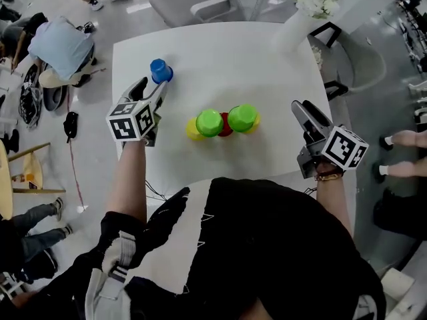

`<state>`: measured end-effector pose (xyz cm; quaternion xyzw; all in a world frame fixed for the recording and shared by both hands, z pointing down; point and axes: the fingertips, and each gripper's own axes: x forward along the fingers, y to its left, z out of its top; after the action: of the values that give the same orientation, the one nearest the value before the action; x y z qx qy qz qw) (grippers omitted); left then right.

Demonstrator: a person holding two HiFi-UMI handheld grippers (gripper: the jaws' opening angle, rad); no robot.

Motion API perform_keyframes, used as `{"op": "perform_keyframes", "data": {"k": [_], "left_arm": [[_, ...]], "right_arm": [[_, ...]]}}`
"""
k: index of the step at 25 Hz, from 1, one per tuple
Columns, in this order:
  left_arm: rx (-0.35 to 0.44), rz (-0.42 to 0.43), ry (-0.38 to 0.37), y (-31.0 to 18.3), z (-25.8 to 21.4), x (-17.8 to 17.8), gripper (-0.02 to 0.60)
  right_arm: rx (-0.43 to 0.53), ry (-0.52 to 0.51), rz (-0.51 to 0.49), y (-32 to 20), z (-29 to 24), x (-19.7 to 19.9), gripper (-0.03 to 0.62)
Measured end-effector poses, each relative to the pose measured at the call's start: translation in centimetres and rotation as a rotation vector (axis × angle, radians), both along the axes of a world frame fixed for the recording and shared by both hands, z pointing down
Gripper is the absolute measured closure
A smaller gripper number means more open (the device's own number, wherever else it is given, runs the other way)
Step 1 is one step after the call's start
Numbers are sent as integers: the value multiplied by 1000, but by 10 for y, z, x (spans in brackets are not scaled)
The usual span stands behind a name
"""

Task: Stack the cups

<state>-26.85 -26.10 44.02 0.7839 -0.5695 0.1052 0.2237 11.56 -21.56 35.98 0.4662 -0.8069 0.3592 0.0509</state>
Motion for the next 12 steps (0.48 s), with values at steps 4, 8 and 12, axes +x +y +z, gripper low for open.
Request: {"op": "perform_keyframes", "data": {"k": [4, 8, 12], "left_arm": [[-6, -46, -73, -21, 11, -10, 307], [-21, -52, -83, -37, 22, -11, 307], [-33, -57, -115, -50, 29, -14, 307]], "right_arm": [[-17, 1, 15, -1, 3, -1, 339], [-17, 10, 17, -2, 4, -3, 339], [-16, 11, 27, -7, 7, -3, 339]]}}
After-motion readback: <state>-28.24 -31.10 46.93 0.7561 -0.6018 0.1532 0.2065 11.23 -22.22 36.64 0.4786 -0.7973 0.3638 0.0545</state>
